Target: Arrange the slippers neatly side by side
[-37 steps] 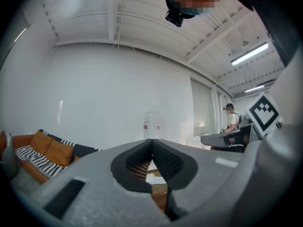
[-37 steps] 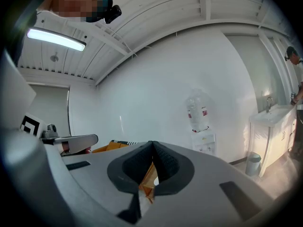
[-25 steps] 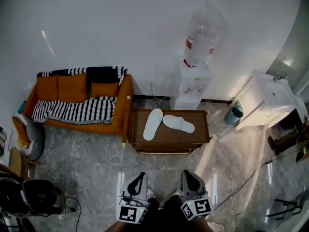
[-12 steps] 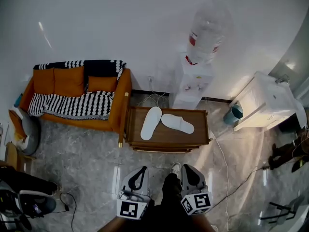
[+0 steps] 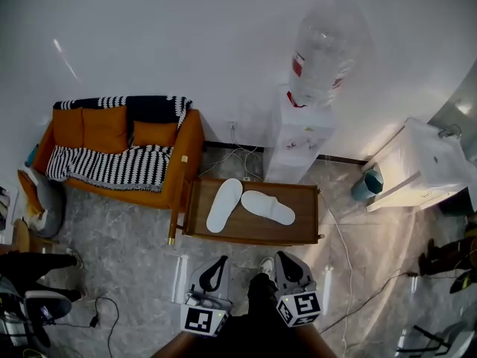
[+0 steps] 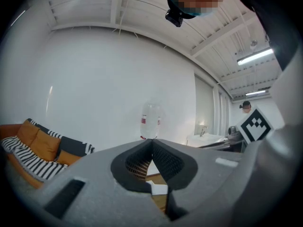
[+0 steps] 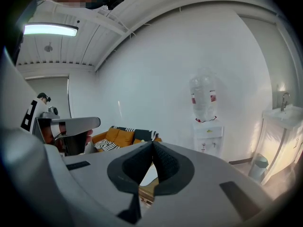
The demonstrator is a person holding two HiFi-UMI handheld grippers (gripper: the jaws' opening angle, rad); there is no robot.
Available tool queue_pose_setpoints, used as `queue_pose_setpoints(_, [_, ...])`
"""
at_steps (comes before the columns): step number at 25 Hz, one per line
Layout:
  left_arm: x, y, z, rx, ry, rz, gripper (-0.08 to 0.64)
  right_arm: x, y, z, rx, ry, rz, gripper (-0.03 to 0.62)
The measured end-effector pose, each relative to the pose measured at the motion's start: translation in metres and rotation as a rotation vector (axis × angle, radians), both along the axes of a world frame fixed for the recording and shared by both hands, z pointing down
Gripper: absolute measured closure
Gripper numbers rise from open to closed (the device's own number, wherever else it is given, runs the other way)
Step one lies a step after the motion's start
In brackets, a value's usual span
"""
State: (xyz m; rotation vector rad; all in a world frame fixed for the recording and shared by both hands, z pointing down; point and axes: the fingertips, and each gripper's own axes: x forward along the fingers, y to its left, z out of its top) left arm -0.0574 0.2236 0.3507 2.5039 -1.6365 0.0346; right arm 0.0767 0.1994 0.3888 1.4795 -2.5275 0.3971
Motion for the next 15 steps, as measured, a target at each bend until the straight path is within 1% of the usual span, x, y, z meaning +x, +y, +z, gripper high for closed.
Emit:
queue_pose_setpoints(2, [0.013, -0.021, 0.000, 0.000, -0.004, -0.011, 0.547, 0.011, -0.022, 0.004, -0.013, 0.003, -0.018, 0.583])
queue_pose_setpoints(6, [0.031, -0.059, -0.001, 0.042, 0.015, -0.073, 0.547, 0.030, -0.060, 0.017, -0.048, 0.009, -0.060, 0.583])
queue_pose_setpoints(10, [0.049, -0.087, -0.001, 0.016, 0.024, -0.125, 0.548, 0.045, -0.089, 0.032, -0.092, 0.016, -0.111, 0.583])
queue_pose_setpoints(15, [0.066, -0.117, 0.004, 0.005, -0.008, -0.162, 0.548, 0.058, -0.120, 0.057, -0.159, 0.040, -0.157, 0.583])
